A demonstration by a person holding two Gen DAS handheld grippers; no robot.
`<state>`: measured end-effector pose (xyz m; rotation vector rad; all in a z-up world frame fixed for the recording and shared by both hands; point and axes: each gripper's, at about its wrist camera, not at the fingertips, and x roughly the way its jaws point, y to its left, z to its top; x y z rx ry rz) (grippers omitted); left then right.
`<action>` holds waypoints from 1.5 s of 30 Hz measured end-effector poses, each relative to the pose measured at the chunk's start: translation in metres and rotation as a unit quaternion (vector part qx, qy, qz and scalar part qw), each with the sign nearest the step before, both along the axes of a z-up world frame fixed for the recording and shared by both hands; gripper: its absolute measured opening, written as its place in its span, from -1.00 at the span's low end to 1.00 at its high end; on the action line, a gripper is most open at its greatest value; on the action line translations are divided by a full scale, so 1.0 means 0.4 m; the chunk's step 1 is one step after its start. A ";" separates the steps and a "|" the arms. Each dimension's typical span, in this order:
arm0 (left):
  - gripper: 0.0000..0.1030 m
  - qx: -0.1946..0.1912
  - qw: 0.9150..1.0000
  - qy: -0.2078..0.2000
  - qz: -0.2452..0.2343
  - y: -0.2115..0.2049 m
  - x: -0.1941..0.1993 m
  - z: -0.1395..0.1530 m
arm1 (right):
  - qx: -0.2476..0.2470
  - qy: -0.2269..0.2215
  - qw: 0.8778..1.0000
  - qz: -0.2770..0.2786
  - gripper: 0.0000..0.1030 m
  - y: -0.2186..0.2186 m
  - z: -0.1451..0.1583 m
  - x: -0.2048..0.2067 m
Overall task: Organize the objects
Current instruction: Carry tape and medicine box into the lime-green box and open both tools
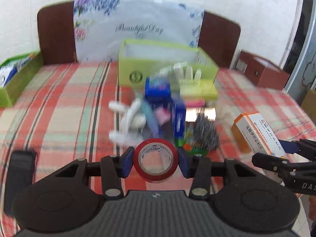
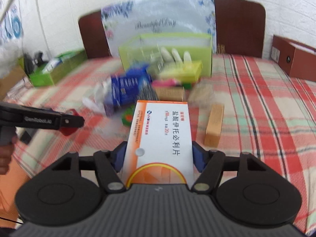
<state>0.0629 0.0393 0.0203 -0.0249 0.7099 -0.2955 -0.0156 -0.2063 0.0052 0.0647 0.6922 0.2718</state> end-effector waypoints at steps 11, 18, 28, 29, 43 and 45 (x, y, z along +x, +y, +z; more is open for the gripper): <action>-0.05 -0.026 0.993 -0.116 0.014 -0.049 0.247 0.248 | 0.035 -0.102 0.994 0.000 0.28 -0.012 0.222 0.287; -0.05 -0.035 0.997 -0.067 0.030 -0.098 0.528 0.195 | -0.024 -0.088 0.996 -0.025 0.28 0.053 0.229 0.596; -0.05 -0.004 0.999 -0.027 0.042 -0.109 0.763 0.048 | -0.045 -0.014 0.998 -0.030 0.28 0.082 0.057 0.893; -0.05 0.000 0.999 -0.025 0.041 -0.109 0.774 0.036 | -0.045 -0.004 0.999 -0.028 0.28 0.084 0.039 0.913; 0.73 -0.044 0.994 -0.072 0.074 -0.066 0.713 0.066 | -0.050 0.017 0.999 0.003 0.99 0.058 -0.021 0.934; 0.73 -0.045 0.992 -0.093 0.076 -0.062 0.666 0.105 | -0.043 -0.005 0.999 -0.010 1.00 0.033 0.022 0.900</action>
